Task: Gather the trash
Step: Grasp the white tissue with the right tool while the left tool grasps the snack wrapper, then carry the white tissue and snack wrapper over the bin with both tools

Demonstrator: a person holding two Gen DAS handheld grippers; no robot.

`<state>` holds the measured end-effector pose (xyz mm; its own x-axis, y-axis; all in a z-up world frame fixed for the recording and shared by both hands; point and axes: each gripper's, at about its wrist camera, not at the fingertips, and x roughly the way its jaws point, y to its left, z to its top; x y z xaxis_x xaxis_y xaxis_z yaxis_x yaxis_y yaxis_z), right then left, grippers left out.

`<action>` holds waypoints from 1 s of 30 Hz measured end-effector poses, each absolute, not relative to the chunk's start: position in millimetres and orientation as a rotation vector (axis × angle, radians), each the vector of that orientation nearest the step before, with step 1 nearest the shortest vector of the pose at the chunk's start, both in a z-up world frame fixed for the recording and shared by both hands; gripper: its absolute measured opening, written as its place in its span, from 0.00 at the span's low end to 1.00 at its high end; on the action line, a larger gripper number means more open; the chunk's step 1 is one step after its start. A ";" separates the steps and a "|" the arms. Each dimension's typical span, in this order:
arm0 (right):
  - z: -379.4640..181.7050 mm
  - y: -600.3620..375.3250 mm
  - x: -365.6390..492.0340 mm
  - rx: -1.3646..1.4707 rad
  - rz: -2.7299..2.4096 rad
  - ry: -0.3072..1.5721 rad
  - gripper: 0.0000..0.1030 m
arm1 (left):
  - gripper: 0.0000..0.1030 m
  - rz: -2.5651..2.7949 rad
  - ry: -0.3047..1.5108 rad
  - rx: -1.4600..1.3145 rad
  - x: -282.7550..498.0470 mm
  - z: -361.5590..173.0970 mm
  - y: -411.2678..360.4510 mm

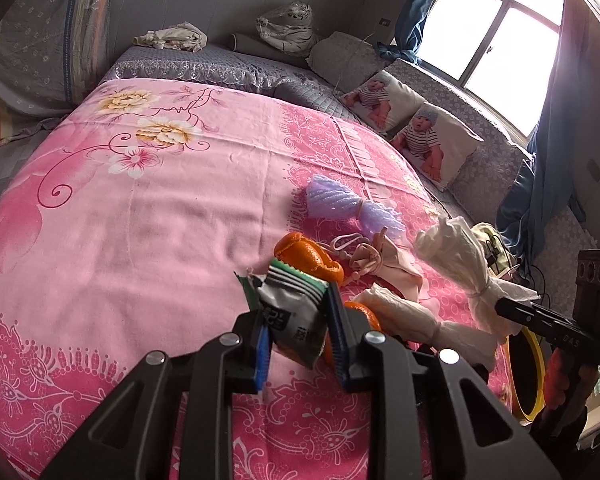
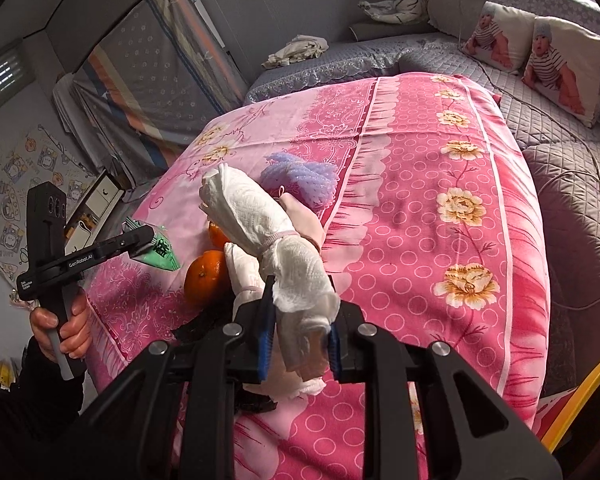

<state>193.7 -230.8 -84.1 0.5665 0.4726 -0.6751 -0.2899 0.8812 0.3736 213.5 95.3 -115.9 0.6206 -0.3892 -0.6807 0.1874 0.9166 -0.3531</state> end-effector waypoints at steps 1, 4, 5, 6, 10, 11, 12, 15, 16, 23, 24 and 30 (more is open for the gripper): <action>-83.4 -231.7 192.5 0.232 0.452 0.857 0.20 | 0.23 -0.335 0.835 -0.257 211.4 -114.0 94.8; -81.9 -235.0 188.6 0.234 0.447 0.852 0.20 | 0.23 -0.339 0.826 -0.254 206.0 -110.0 92.1; -81.6 -236.0 187.3 0.234 0.444 0.850 0.20 | 0.23 -0.338 0.824 -0.250 204.9 -108.8 90.9; -81.5 -237.6 186.1 0.236 0.442 0.849 0.20 | 0.23 -0.336 0.821 -0.245 203.7 -107.4 89.3; -81.4 -244.2 181.3 0.249 0.432 0.843 0.20 | 0.23 -0.343 0.813 -0.231 200.3 -102.7 81.6; -81.2 -246.3 180.6 0.253 0.431 0.840 0.20 | 0.23 -0.346 0.811 -0.227 199.4 -101.2 79.3; -80.5 -248.2 179.2 0.256 0.431 0.837 0.20 | 0.23 -0.352 0.808 -0.222 197.9 -99.5 76.5; -79.6 -254.7 176.1 0.262 0.420 0.828 0.20 | 0.23 -0.369 0.805 -0.211 195.1 -96.0 67.6; -80.7 -257.6 175.9 0.268 0.419 0.825 0.20 | 0.23 -0.375 0.805 -0.208 193.7 -95.3 64.2; -82.5 -274.9 169.7 0.293 0.397 0.816 0.20 | 0.23 -0.423 0.805 -0.177 187.2 -88.4 37.4; -83.3 -277.4 168.9 0.297 0.392 0.815 0.20 | 0.23 -0.429 0.804 -0.169 186.4 -87.7 33.3; -87.0 -296.6 163.4 0.323 0.363 0.812 0.20 | 0.23 -0.471 0.807 -0.147 182.6 -83.5 9.0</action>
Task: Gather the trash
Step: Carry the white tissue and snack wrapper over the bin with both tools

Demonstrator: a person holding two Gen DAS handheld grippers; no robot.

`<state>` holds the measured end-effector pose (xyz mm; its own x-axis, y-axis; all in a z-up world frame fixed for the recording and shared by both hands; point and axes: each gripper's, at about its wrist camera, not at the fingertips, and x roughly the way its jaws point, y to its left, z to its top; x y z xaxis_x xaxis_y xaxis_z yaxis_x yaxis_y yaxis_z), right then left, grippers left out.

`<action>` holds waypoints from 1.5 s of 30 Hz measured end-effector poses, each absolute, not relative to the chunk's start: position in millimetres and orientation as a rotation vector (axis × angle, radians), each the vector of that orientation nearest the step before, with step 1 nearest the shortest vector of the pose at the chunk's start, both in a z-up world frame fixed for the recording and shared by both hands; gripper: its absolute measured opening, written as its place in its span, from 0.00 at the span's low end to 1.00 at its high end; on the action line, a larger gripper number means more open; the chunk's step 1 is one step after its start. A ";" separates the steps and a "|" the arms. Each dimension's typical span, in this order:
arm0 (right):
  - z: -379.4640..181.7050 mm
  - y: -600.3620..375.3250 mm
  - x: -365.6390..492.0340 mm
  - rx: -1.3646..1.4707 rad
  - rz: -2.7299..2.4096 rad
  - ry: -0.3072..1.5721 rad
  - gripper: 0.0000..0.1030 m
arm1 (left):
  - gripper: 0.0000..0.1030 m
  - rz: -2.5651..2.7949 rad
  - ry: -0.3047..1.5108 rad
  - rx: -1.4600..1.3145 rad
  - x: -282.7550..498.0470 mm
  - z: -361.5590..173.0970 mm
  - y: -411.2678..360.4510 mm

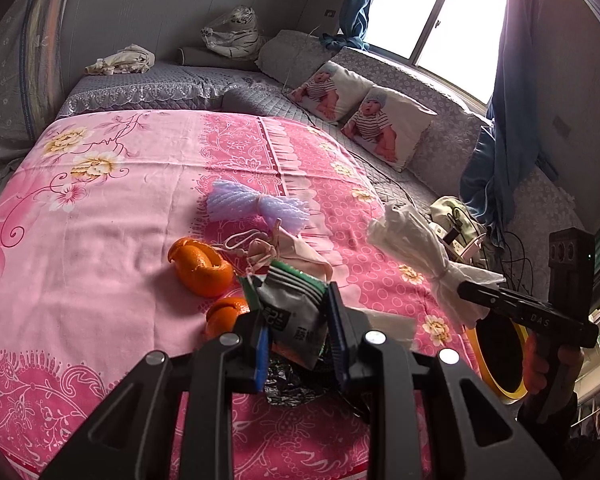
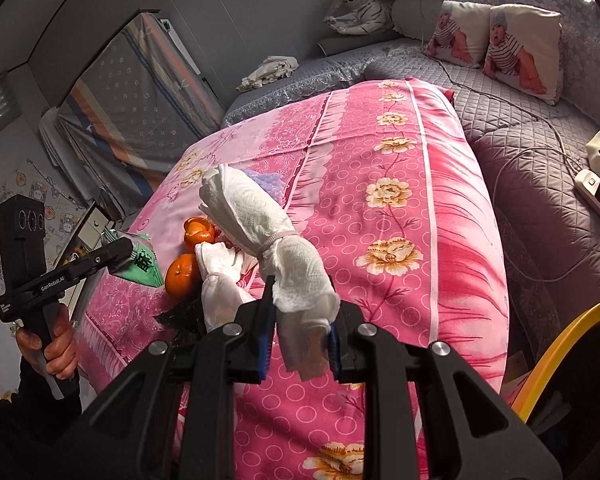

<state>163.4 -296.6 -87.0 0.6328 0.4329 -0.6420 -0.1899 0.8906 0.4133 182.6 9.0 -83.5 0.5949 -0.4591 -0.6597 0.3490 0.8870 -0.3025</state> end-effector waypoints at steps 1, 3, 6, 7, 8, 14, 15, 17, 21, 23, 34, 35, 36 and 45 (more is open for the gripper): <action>-87.4 -300.2 162.7 0.327 0.356 0.812 0.20 | 0.23 -0.478 0.808 -0.143 181.9 -83.0 4.6; -88.1 -308.3 160.3 0.337 0.343 0.808 0.20 | 0.23 -0.494 0.809 -0.133 181.0 -82.2 -4.2; -88.6 -319.1 156.0 0.350 0.322 0.801 0.20 | 0.23 -0.519 0.812 -0.122 180.3 -80.7 -17.4; -88.3 -322.6 154.3 0.355 0.315 0.798 0.20 | 0.23 -0.528 0.814 -0.117 180.0 -80.5 -22.1; -88.1 -326.0 152.8 0.358 0.309 0.796 0.20 | 0.23 -0.537 0.815 -0.113 179.7 -80.2 -26.7; -87.1 -347.8 141.3 0.371 0.259 0.785 0.20 | 0.23 -0.596 0.825 -0.080 177.9 -80.9 -58.3; -87.0 -351.9 139.2 0.375 0.249 0.783 0.20 | 0.23 -0.608 0.828 -0.075 177.3 -80.6 -63.8; -87.0 -360.3 134.6 0.383 0.232 0.778 0.20 | 0.23 -0.629 0.831 -0.064 176.1 -81.0 -74.6; -86.8 -376.5 124.6 0.395 0.192 0.769 0.20 | 0.23 -0.673 0.841 -0.043 174.3 -82.4 -97.6; -87.1 -384.3 121.0 0.402 0.173 0.766 0.20 | 0.23 -0.693 0.846 -0.031 173.0 -83.6 -109.0; -91.1 -431.7 92.7 0.427 0.048 0.752 0.20 | 0.23 -0.828 0.879 0.044 164.1 -91.7 -180.9; -91.4 -436.4 90.3 0.431 0.037 0.752 0.20 | 0.23 -0.840 0.882 0.051 164.0 -91.9 -187.1; -91.7 -441.3 87.3 0.435 0.023 0.751 0.20 | 0.23 -0.854 0.884 0.060 163.0 -92.8 -193.8; -95.9 -481.8 60.2 0.459 -0.110 0.745 0.20 | 0.23 -0.969 0.917 0.129 146.3 -104.2 -251.7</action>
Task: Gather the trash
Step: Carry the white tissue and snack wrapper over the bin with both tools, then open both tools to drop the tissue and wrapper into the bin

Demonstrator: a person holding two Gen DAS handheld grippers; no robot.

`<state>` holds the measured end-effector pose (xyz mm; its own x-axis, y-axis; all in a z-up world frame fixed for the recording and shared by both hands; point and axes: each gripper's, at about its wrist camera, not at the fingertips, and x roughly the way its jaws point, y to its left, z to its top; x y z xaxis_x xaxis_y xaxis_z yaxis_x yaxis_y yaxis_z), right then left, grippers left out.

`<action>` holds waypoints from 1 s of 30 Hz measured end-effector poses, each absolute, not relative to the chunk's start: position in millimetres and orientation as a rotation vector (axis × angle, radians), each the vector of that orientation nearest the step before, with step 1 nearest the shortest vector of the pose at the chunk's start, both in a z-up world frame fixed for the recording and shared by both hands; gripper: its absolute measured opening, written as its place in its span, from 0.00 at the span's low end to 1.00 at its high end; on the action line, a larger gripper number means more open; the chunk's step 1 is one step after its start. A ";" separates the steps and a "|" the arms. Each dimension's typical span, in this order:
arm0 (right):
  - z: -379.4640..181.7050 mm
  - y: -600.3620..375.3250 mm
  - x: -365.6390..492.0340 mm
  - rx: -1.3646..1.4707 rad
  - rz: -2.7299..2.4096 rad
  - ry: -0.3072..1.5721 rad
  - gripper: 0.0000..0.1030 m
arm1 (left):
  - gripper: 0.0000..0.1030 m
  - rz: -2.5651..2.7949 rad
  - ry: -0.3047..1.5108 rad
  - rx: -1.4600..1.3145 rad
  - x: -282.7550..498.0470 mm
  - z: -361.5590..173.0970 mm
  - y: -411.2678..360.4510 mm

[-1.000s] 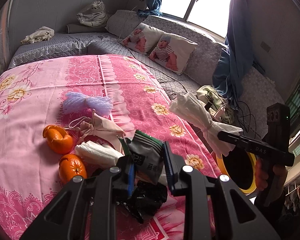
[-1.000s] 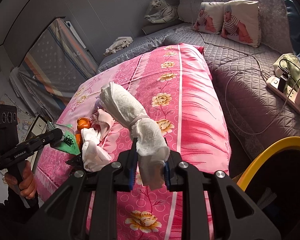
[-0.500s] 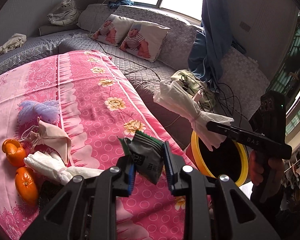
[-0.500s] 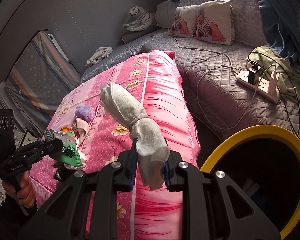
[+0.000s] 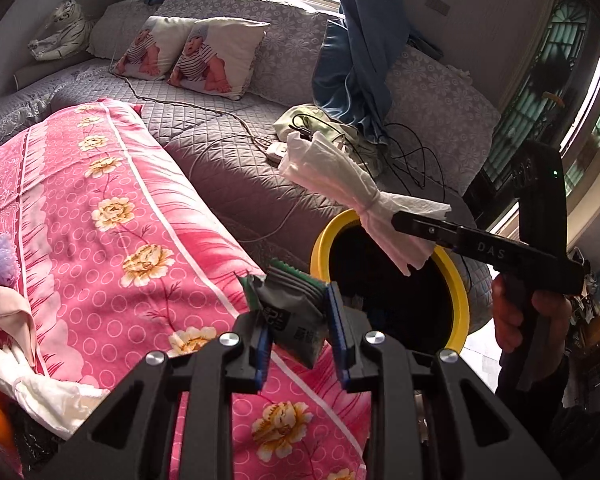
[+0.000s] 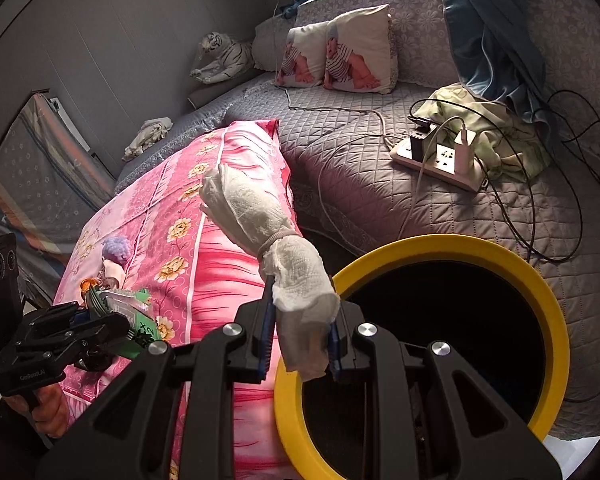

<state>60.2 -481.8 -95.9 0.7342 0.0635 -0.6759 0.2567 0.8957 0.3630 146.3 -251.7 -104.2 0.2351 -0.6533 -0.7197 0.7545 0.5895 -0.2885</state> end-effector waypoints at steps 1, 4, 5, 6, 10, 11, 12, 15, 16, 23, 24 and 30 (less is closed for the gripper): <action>-96.6 -485.8 57.5 0.457 -0.129 0.746 0.20 | 0.23 -0.983 0.922 0.135 144.3 -105.6 -257.4; -98.7 -497.6 49.2 0.464 -0.168 0.746 0.20 | 0.23 -1.017 0.932 0.157 138.1 -108.4 -273.5; -99.6 -501.1 46.7 0.466 -0.179 0.746 0.20 | 0.23 -1.030 0.933 0.163 136.0 -109.0 -278.5; -100.1 -504.4 44.0 0.465 -0.193 0.746 0.20 | 0.23 -1.042 0.935 0.168 133.4 -109.8 -283.7; -103.1 -517.0 32.8 0.470 -0.247 0.746 0.20 | 0.23 -1.079 0.946 0.190 127.5 -113.5 -303.3; -104.1 -520.5 30.2 0.476 -0.254 0.747 0.20 | 0.23 -1.088 0.951 0.195 126.5 -114.7 -307.9; -105.1 -522.8 27.5 0.481 -0.264 0.747 0.20 | 0.23 -1.097 0.954 0.198 125.2 -115.8 -312.5; -108.3 -531.6 19.2 0.491 -0.293 0.748 0.20 | 0.23 -1.120 0.955 0.212 120.0 -117.9 -324.6; -109.4 -533.9 16.8 0.494 -0.301 0.749 0.20 | 0.23 -1.129 0.955 0.215 118.3 -118.4 -328.7; -119.2 -548.9 3.7 0.516 -0.346 0.758 0.20 | 0.23 -1.171 0.967 0.238 106.7 -124.2 -356.8; -120.6 -550.6 2.4 0.519 -0.353 0.760 0.20 | 0.23 -1.175 0.970 0.241 105.0 -125.5 -360.4; -128.5 -557.9 -1.5 0.537 -0.370 0.770 0.20 | 0.23 -1.204 0.996 0.247 98.3 -133.5 -376.9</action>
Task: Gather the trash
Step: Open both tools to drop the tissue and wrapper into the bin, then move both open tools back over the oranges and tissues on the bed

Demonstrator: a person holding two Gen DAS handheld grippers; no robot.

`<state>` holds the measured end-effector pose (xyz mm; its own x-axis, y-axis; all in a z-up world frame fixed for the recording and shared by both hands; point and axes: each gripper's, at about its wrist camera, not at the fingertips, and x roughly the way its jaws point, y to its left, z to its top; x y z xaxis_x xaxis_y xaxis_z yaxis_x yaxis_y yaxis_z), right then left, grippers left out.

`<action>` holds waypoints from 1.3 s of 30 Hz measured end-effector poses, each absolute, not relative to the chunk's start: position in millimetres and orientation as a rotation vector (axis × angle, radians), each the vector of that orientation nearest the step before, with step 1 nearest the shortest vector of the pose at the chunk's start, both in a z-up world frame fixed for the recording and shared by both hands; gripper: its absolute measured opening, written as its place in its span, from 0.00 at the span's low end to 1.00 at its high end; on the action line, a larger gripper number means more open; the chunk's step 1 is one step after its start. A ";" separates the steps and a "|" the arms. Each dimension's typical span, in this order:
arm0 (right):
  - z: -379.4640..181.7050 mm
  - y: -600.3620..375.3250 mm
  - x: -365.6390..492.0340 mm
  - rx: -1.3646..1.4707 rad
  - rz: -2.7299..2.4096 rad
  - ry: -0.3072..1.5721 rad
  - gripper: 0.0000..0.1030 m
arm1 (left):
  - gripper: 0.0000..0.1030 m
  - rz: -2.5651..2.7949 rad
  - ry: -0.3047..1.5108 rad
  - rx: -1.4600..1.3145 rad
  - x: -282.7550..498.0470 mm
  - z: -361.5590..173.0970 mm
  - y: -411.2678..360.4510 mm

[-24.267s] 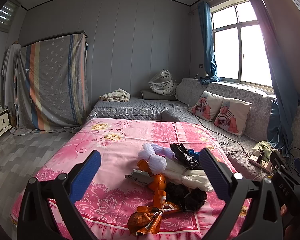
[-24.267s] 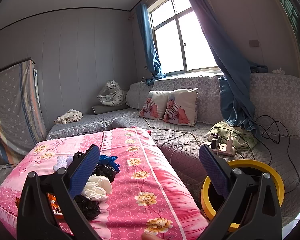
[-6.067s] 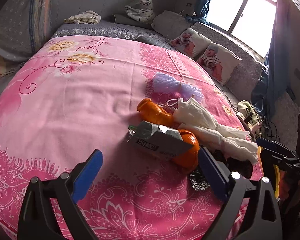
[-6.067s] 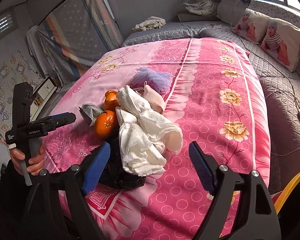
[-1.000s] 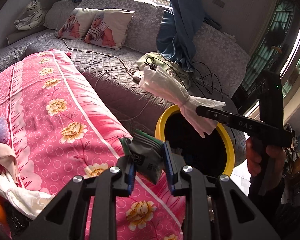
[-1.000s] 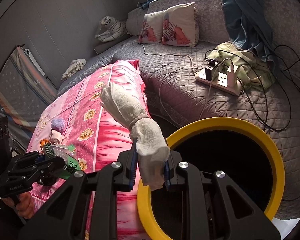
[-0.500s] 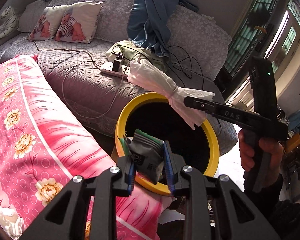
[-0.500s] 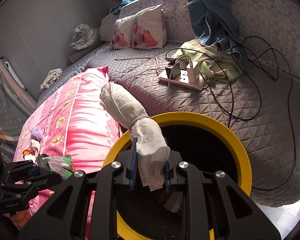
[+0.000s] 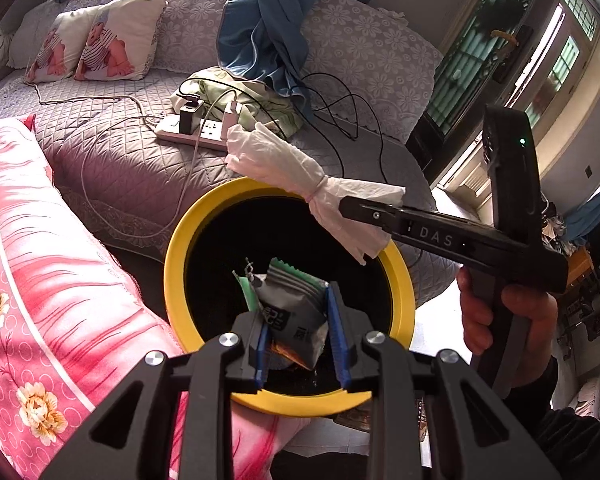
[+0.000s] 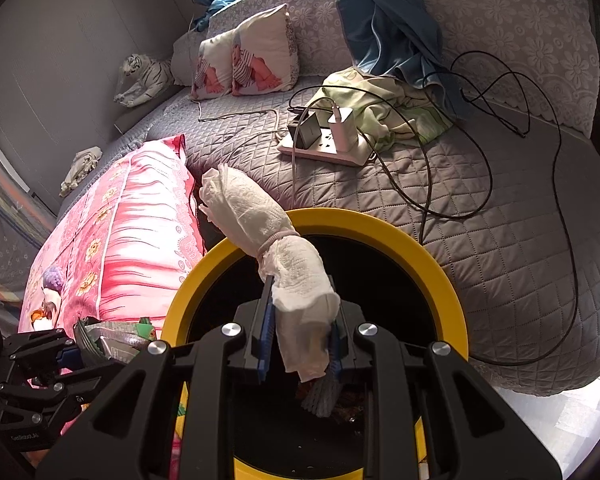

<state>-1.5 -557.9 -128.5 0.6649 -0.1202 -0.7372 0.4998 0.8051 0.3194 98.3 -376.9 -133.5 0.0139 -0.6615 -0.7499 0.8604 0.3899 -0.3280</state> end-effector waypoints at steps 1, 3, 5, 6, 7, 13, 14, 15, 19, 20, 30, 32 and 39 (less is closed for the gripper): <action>-129.5 -558.5 -1.7 0.537 -0.371 0.772 0.20 | 0.23 -1.204 0.997 0.249 96.9 -134.6 -378.6; -130.2 -557.9 -2.9 0.540 -0.371 0.773 0.20 | 0.23 -1.208 1.004 0.252 95.6 -137.0 -381.9; -131.4 -558.5 -3.5 0.538 -0.373 0.774 0.21 | 0.24 -1.205 1.008 0.253 96.5 -138.3 -383.1; -131.7 -558.9 -4.0 0.538 -0.376 0.775 0.21 | 0.26 -1.202 1.009 0.254 96.5 -138.9 -383.1; -132.2 -559.9 -4.7 0.541 -0.381 0.774 0.21 | 0.30 -1.193 1.005 0.255 96.2 -139.0 -382.8; -131.2 -569.0 -11.8 0.578 -0.405 0.752 0.37 | 0.53 -1.186 1.026 0.195 104.4 -138.9 -373.3; -131.0 -570.3 -12.8 0.579 -0.408 0.750 0.37 | 0.55 -1.181 1.025 0.192 105.7 -138.9 -371.3; -130.6 -571.0 -13.8 0.582 -0.412 0.748 0.39 | 0.63 -1.170 1.022 0.186 107.6 -138.8 -369.0; -128.0 -572.4 -16.1 0.589 -0.419 0.742 0.41 | 0.70 -1.155 1.019 0.154 114.3 -136.6 -362.2; -126.5 -571.7 -16.1 0.588 -0.419 0.740 0.41 | 0.72 -1.152 1.019 0.149 115.6 -135.9 -361.3; -110.9 -555.9 -5.6 0.549 -0.369 0.732 0.42 | 0.76 -1.101 0.971 0.093 133.3 -119.8 -330.6; -108.3 -551.2 0.8 0.540 -0.352 0.736 0.43 | 0.79 -1.072 0.944 0.090 138.4 -113.7 -315.6; -97.6 -514.5 32.2 0.499 -0.243 0.738 0.56 | 0.87 -0.929 0.900 0.033 171.2 -96.2 -243.6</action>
